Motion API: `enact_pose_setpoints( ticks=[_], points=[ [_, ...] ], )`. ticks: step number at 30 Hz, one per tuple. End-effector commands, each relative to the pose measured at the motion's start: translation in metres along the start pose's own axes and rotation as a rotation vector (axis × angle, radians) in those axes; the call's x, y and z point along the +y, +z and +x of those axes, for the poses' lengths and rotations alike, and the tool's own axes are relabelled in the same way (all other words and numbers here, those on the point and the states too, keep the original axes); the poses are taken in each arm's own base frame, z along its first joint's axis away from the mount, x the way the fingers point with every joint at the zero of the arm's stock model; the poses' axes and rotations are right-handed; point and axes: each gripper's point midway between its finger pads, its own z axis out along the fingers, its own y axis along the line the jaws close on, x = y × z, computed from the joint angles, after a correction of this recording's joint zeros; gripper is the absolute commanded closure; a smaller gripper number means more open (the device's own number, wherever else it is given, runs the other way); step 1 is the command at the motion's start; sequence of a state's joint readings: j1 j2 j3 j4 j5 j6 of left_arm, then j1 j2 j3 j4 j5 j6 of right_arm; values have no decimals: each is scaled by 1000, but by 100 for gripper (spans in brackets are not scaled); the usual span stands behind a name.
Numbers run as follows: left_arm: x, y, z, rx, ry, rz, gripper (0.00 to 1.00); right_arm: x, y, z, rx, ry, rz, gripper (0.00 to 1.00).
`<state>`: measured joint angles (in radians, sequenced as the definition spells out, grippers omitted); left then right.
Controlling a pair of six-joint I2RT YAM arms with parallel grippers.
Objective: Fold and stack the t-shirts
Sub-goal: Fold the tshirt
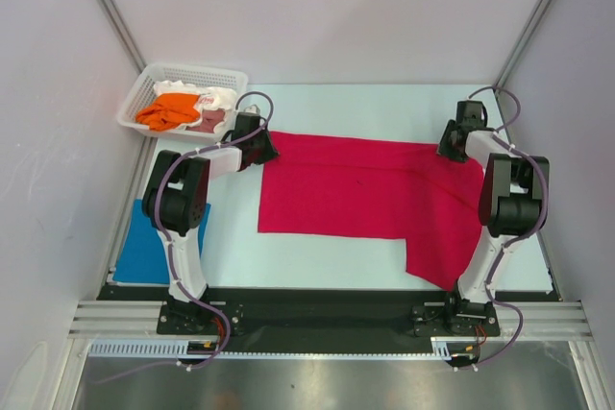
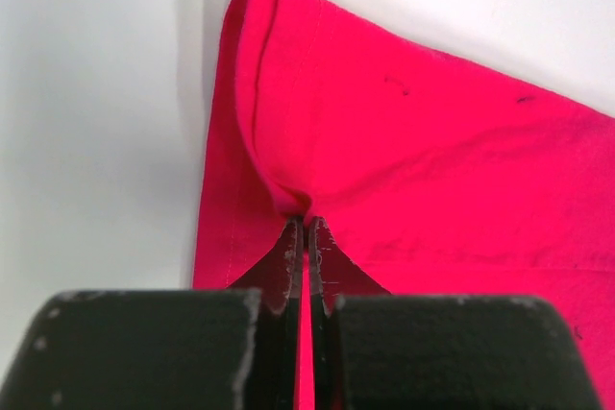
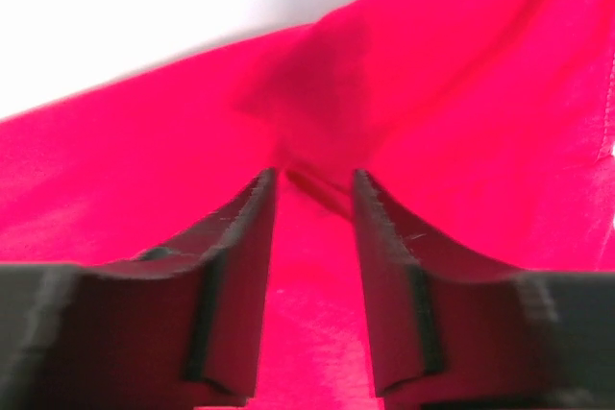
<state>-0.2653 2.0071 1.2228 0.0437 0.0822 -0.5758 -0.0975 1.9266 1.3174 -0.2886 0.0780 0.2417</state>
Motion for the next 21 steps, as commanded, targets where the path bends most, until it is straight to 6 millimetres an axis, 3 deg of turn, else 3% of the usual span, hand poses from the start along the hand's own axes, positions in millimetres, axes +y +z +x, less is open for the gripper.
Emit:
enact_pose_setpoints(
  ticks=[1, 5, 21],
  points=[
    [-2, 1, -5, -20, -7, 17, 100, 0, 5, -4, 0, -45, 34, 62],
    [-3, 0, -5, -21, -4, 17, 100, 3, 11, -3, 3, -55, 37, 65],
    [-2, 2, -4, -17, -9, 16, 100, 14, 15, 8, 32, -89, 24, 58]
  ],
)
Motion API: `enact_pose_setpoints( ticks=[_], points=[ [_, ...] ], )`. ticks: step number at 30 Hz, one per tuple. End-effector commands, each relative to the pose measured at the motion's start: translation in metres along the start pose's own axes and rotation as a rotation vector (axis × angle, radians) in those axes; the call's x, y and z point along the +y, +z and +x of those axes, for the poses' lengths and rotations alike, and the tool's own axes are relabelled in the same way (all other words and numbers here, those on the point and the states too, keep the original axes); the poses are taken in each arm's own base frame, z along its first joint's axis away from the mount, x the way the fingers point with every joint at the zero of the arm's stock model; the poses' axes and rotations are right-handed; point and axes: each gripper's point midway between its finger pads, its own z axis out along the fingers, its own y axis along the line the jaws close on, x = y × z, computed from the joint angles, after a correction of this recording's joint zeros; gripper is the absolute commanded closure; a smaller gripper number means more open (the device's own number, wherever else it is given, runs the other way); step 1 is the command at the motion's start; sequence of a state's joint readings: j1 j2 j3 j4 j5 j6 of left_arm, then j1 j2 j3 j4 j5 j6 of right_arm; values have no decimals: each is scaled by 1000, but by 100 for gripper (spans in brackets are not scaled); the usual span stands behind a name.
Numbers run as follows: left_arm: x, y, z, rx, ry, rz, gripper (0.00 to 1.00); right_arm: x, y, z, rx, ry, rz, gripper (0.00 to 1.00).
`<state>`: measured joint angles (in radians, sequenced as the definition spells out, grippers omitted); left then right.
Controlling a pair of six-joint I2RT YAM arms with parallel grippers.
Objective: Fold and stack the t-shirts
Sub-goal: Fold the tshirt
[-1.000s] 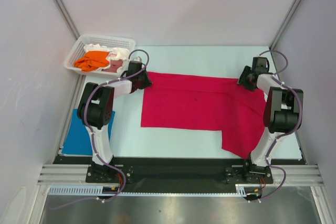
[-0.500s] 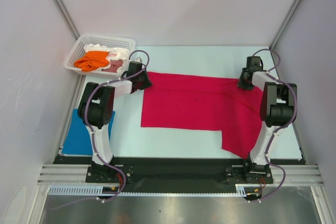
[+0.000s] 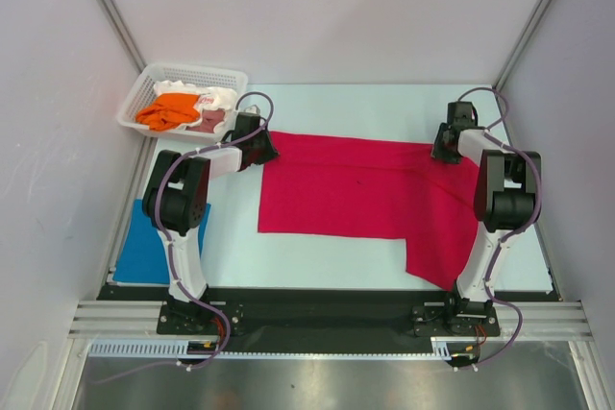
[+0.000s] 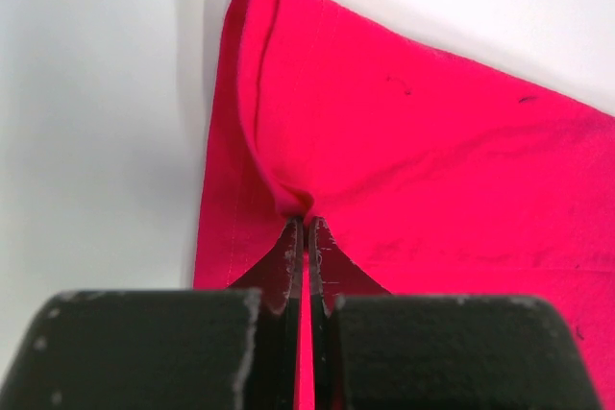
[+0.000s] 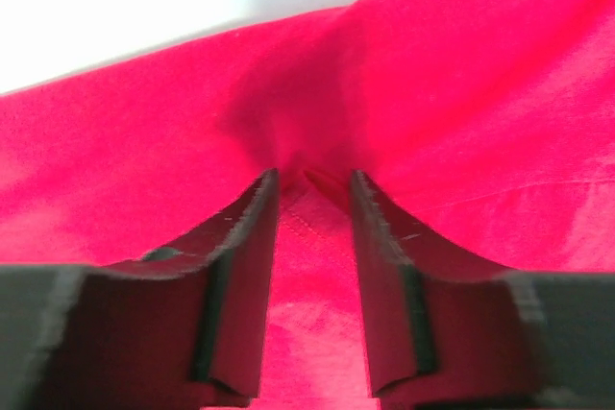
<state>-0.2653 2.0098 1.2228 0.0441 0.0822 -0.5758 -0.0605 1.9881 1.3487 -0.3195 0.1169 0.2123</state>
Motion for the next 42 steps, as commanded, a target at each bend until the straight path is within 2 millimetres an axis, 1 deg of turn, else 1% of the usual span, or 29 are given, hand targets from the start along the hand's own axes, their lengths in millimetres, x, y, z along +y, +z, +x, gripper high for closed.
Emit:
enact_pose_setpoints(
  ticks=[1, 3, 4, 7, 9, 10, 13, 14, 16, 17, 18, 20, 21, 22, 24, 25, 26, 28, 29, 30, 32, 33, 34, 35, 36, 37, 38, 40, 42],
  points=[
    [-4, 1, -6, -21, -8, 21, 100, 8, 1, -9, -15, -23, -9, 62],
    [-4, 1, -7, -21, -8, 21, 100, 8, -1, -11, -23, -23, -2, 69],
    [-4, 1, -6, -21, -7, 19, 100, 7, -1, -11, -24, -25, 1, 76],
    [-4, 1, -6, -19, -8, 18, 100, 6, -5, -15, -36, -28, 5, 83],
    [-3, 2, -4, -13, -10, 18, 100, 7, -5, -16, -38, -27, 2, 83],
    [-4, 2, -4, -11, -12, 20, 100, 8, -4, -17, -37, -27, -2, 90],
    [-3, 2, -2, -6, -12, 20, 100, 5, -7, -15, -27, -17, 22, 99],
    [-4, 2, -2, -6, -12, 22, 100, 3, -11, -15, -23, -13, 32, 100],
    [-4, 2, -2, -5, -8, 21, 100, -3, -25, -20, -41, 2, 59, 100],
    [-3, 2, -3, -6, -8, 20, 100, -5, -33, -18, -35, 6, 69, 100],
    [-3, 2, -2, -2, -7, 18, 100, -7, -47, -21, -56, 20, 73, 100],
    [-2, 2, -2, 0, -4, 13, 100, -9, -62, -15, -47, 53, 72, 100],
    [-1, 2, -1, 6, -3, 11, 100, -7, -70, -14, -49, 65, 52, 100],
    [-1, 2, 0, 9, 0, 9, 100, -6, -80, -8, -49, 71, 40, 100],
    [-1, 2, 1, 15, 1, 8, 100, -7, -91, 0, -41, 84, 40, 100],
    [-1, 1, 0, 18, 5, 9, 100, -6, -102, 1, -55, 84, 33, 100],
    [-1, 0, 0, 17, 10, 7, 100, -6, -103, 15, -28, 81, 34, 100],
    [2, -1, 1, 21, 13, -6, 100, -4, -111, 23, -21, 83, 15, 100],
    [3, -1, 0, 17, 15, -8, 100, -5, -116, 32, -17, 79, 11, 100],
    [4, -3, -2, 15, 14, -11, 100, -6, -120, 35, -22, 83, 11, 100],
    [5, -4, -2, 13, 15, -11, 100, -7, -124, 41, -25, 86, 1, 100],
    [6, -4, -3, 14, 17, -11, 99, -7, -127, 49, -19, 89, -14, 100],
    [5, -4, -4, 10, 21, -10, 99, -6, -127, 51, -20, 95, -18, 100],
    [5, -4, -4, 10, 21, -10, 99, 2, -129, 56, -16, 78, -35, 100],
    [5, -4, -3, 12, 19, -10, 99, 3, -128, 64, 0, 76, -41, 100],
    [5, -5, -4, 13, 22, -6, 99, 3, -127, 67, 2, 74, -39, 100],
    [8, -6, 1, 33, 21, -19, 99, 2, -126, 70, 7, 76, -39, 100],
    [7, -9, 0, 27, 22, -21, 99, 2, -122, 78, 19, 71, -37, 100],
    [8, -11, -2, 20, 26, -26, 99, 0, -121, 81, 21, 69, -30, 100]
  ],
)
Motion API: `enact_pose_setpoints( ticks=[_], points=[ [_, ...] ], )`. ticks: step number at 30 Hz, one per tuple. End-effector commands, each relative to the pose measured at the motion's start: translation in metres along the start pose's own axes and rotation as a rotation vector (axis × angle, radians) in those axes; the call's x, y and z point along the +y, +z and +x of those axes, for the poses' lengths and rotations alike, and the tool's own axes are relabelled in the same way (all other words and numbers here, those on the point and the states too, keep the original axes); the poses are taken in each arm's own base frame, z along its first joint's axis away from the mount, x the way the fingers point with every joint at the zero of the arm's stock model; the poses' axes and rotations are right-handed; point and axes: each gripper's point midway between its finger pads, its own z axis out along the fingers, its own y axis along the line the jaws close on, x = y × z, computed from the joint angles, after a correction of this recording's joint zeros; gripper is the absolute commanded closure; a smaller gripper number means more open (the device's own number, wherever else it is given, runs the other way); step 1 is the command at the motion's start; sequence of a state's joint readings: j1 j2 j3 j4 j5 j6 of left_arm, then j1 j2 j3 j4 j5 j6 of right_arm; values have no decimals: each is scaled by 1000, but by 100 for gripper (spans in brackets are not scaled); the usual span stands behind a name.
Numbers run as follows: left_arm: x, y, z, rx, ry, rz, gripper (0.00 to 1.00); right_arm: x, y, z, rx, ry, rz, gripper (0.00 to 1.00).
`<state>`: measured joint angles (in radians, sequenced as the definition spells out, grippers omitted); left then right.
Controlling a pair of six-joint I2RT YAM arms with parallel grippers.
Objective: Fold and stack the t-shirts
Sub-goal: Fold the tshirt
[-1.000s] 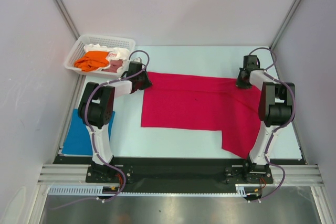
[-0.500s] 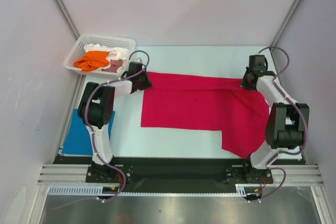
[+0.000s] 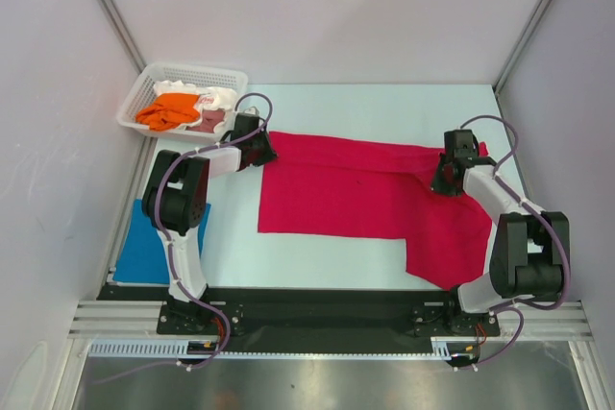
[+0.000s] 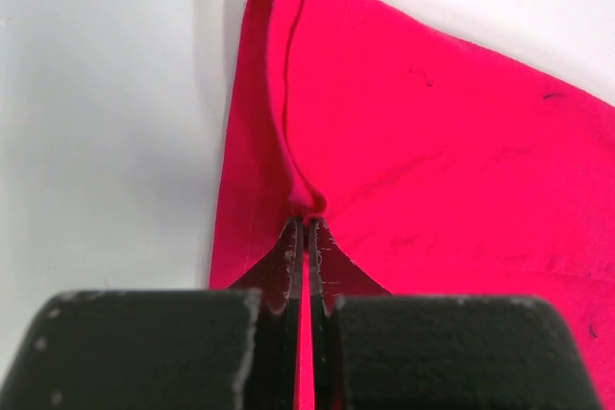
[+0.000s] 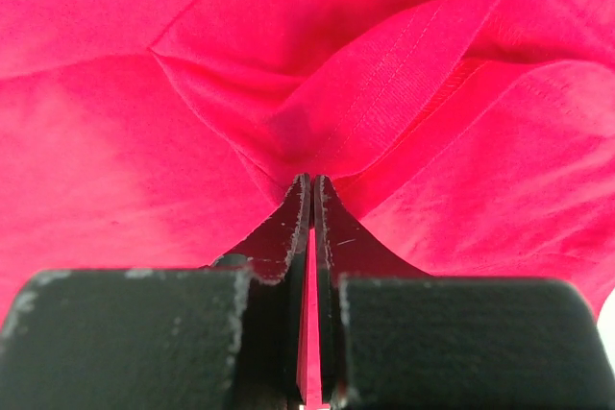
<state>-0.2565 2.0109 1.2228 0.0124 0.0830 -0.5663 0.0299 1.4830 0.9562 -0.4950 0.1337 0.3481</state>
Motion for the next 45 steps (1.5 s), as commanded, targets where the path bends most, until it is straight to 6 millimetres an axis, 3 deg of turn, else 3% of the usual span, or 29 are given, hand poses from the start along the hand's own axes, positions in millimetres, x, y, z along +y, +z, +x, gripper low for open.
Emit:
enact_pose_setpoints(
  ticks=[1, 13, 33, 36, 40, 41, 43, 45],
  points=[
    [-2, -14, -9, -14, 28, -3, 99, 2, -4, -3, -37, 9, -12, 100],
    [2, -22, -14, -35, 28, -13, 99, 2, 18, -6, -26, 1, 13, 95],
    [15, -21, -23, -52, 0, -26, 98, 18, 14, 9, 12, 70, -81, 95],
    [15, -21, -20, -45, -2, -23, 93, 22, 13, 13, 25, 86, -108, 94],
    [8, -26, -28, -77, -2, 5, 82, 41, -1, 27, 107, 126, -227, 80],
    [4, -28, -29, -84, -6, 16, 79, 46, -13, 25, 97, 136, -267, 76],
    [-3, -35, -33, -106, -6, 33, 71, 43, -22, 32, 99, 150, -279, 67],
    [-12, -43, -39, -139, 1, 35, 66, 27, -39, 18, 30, 196, -275, 61]
  ],
)
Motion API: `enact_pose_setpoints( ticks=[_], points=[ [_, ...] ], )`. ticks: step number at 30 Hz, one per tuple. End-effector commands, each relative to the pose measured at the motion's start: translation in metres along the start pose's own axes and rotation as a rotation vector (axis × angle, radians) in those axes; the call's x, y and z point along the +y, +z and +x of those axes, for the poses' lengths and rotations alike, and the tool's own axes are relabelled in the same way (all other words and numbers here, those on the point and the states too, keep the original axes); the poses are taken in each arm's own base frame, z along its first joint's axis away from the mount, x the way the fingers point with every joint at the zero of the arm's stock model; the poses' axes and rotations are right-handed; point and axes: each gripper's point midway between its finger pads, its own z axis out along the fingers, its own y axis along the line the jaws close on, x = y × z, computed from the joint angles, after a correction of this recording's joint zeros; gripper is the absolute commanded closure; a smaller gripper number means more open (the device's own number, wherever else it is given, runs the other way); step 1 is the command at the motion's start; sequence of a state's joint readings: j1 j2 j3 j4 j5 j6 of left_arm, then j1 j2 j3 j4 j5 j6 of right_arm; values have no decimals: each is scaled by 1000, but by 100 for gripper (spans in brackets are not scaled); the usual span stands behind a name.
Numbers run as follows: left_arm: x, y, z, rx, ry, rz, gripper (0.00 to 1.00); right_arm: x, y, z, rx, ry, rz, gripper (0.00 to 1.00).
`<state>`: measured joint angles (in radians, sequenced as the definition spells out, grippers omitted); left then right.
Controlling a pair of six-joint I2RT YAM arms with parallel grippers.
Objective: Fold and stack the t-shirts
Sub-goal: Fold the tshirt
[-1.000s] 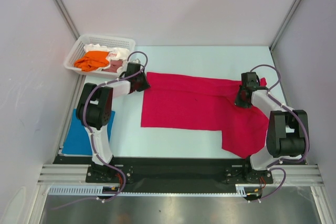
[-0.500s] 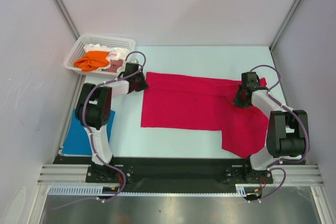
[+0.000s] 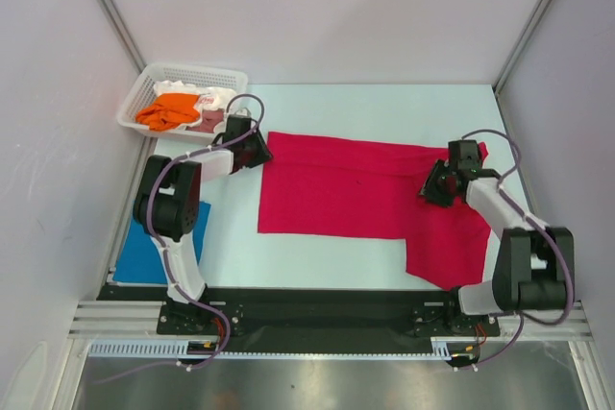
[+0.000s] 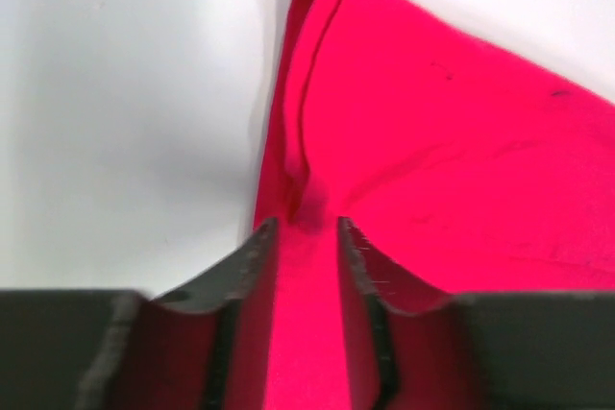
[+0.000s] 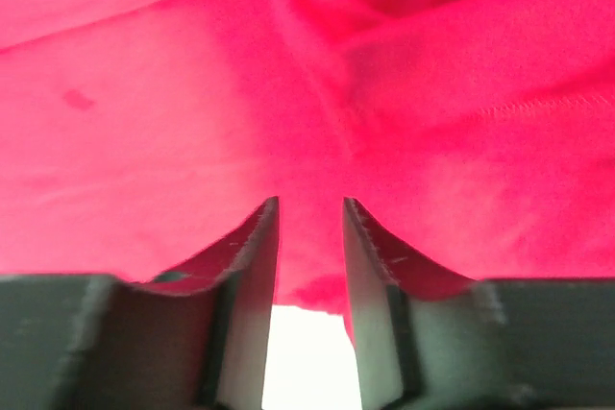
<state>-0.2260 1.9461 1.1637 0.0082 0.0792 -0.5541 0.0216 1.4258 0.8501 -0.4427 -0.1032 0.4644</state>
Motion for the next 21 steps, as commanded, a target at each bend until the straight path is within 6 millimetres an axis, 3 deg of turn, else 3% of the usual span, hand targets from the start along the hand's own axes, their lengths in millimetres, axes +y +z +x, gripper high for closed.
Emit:
enact_pose_setpoints(
  ticks=[1, 4, 7, 8, 10, 11, 12, 13, 14, 16, 17, 18, 19, 21],
  points=[
    [-26, -28, -30, -119, 4, 55, 62, -2, -41, -21, -108, 74, -67, 58],
    [-48, -39, -24, -135, -31, 134, 59, -39, -61, -52, -231, 166, 6, 48],
    [-102, -48, -3, -109, -18, 279, 59, -74, -65, -73, -299, 282, 32, 38],
    [-131, -50, 13, -89, 1, 358, 59, -75, -63, -73, -291, 323, -3, 34],
    [-171, -56, 31, -44, -2, 464, 59, -90, -60, -82, -313, 400, -15, 27],
    [-200, -57, 55, -9, 28, 534, 59, -91, -57, -80, -303, 424, -38, 25],
    [-216, -59, 66, 16, 26, 572, 59, -93, -56, -87, -327, 425, -54, 21],
    [-244, -68, 68, 22, 38, 658, 57, -101, -52, -88, -317, 447, -46, 20],
    [-261, -63, 96, 80, 54, 696, 56, -103, -52, -93, -323, 451, -45, 19],
    [-298, -70, 108, 112, 59, 795, 51, -108, -49, -101, -335, 433, -36, 18],
    [-317, -77, 127, 149, 89, 849, 50, -114, -42, -102, -323, 435, -13, 19],
    [-320, -65, 146, 192, 113, 844, 50, -115, -42, -113, -346, 405, -13, 20],
    [-336, -69, 144, 188, 133, 874, 50, -116, -39, -117, -351, 390, -16, 20],
    [-341, -67, 157, 214, 156, 876, 53, -118, -30, -135, -378, 361, -27, 23]
  ],
)
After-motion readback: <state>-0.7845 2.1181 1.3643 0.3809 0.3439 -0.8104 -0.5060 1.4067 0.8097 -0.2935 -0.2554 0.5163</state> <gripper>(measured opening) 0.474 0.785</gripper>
